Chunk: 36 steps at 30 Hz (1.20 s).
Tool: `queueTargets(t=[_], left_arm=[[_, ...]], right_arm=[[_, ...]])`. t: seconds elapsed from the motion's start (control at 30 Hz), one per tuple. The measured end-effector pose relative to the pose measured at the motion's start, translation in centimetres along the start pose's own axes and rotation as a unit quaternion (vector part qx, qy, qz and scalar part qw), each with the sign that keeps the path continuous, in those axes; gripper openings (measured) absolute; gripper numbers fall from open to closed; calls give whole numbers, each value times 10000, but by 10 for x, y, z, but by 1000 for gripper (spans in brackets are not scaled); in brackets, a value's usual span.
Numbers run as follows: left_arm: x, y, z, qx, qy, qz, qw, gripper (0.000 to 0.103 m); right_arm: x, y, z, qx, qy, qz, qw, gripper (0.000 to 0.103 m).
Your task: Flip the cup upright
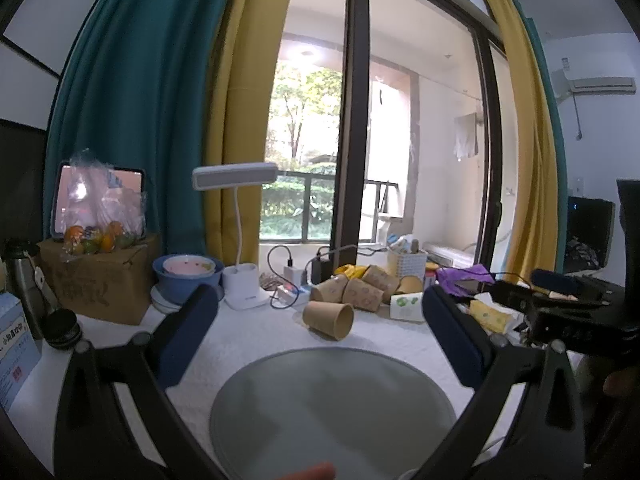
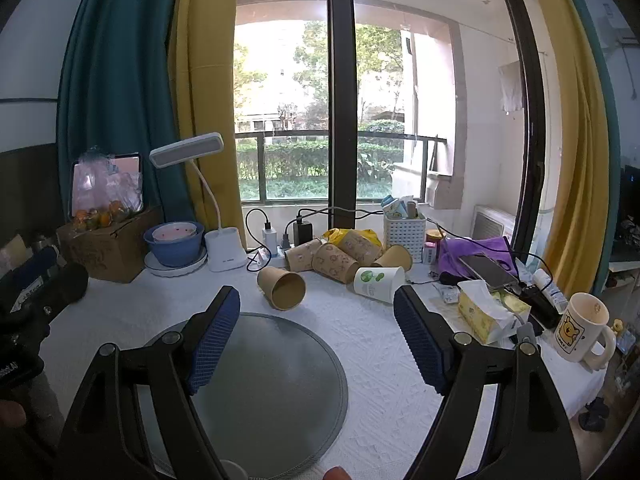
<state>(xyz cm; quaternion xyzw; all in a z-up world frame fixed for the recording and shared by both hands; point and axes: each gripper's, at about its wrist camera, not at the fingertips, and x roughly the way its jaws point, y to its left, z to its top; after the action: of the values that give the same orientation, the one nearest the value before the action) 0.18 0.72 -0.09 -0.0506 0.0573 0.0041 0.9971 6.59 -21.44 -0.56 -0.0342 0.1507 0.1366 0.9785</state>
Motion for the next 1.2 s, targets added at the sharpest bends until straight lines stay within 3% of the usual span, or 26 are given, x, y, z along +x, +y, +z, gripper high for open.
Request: queueTargets(t=[1.2], left_arm=[[0,-1,-1,-42,43,-71,10000,103]], right_arm=[[-3,5,5,-5,-17,38,10000,82]])
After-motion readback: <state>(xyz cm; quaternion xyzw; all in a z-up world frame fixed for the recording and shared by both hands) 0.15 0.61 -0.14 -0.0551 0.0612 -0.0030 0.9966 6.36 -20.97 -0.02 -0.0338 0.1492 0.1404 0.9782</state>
